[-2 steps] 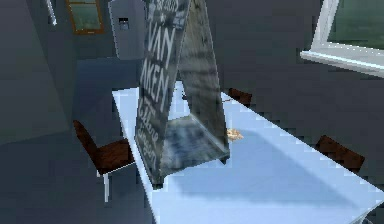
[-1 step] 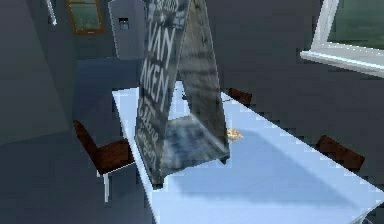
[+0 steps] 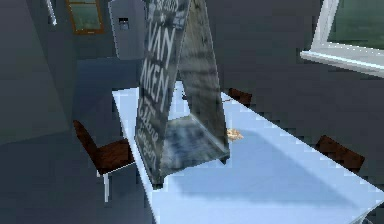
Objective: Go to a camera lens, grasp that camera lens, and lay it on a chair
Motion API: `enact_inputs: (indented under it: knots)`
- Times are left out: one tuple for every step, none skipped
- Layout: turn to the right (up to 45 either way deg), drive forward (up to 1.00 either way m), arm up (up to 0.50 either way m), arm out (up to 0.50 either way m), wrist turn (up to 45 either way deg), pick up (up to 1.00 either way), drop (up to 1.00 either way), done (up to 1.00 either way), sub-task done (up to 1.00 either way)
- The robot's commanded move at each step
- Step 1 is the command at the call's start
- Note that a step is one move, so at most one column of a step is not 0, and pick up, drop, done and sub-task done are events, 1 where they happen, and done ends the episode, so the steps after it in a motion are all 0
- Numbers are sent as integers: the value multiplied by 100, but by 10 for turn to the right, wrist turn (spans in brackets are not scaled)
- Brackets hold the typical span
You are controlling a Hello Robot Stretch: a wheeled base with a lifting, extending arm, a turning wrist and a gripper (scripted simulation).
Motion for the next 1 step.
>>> enact_inputs:
  knots:
    - [0, 0, 0, 0, 0, 0, 0, 100, 0]
